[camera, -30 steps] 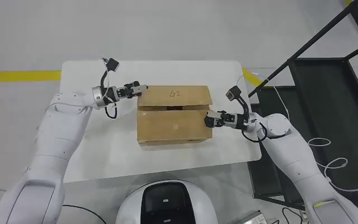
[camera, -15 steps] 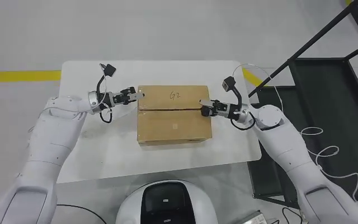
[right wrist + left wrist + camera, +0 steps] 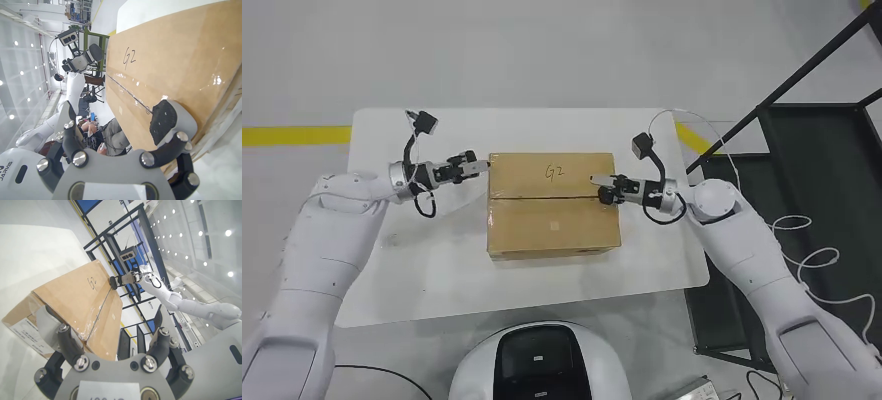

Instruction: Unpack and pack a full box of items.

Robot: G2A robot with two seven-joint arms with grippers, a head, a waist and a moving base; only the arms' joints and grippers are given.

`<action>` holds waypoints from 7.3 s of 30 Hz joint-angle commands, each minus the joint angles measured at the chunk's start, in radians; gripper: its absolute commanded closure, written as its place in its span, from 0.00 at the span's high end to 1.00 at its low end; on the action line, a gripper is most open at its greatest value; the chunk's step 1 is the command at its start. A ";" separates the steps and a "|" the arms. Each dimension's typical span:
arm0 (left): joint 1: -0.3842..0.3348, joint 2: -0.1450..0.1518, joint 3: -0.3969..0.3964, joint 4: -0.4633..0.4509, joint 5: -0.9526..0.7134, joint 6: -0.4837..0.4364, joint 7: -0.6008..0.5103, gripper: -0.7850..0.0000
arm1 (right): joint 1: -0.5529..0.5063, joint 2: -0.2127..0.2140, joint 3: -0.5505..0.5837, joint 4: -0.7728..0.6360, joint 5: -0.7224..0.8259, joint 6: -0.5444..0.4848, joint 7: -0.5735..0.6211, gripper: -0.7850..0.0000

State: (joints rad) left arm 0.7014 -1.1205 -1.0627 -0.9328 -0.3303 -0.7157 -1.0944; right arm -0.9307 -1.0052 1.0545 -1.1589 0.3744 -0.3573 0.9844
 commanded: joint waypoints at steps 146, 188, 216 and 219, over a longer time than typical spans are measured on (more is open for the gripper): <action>0.659 -0.034 -0.147 -0.611 -0.086 0.438 0.671 0.00 | 0.002 -0.002 0.007 -0.016 -0.024 0.020 0.012 1.00; 0.513 -0.062 0.012 -0.639 0.422 0.532 0.663 1.00 | 0.002 -0.002 0.007 -0.016 -0.024 0.020 0.012 1.00; 0.379 -0.133 0.167 -0.470 0.409 0.311 0.727 1.00 | -0.174 0.057 0.316 -0.044 0.187 -0.023 0.056 1.00; 0.360 -0.143 0.190 -0.447 0.394 0.301 0.711 1.00 | -0.179 0.057 0.322 -0.044 0.187 -0.020 0.054 1.00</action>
State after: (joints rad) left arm 1.0674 -1.2603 -0.8803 -1.3872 0.0689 -0.4122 -0.3783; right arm -1.1086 -0.9480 1.3756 -1.2025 0.5622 -0.3785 1.0386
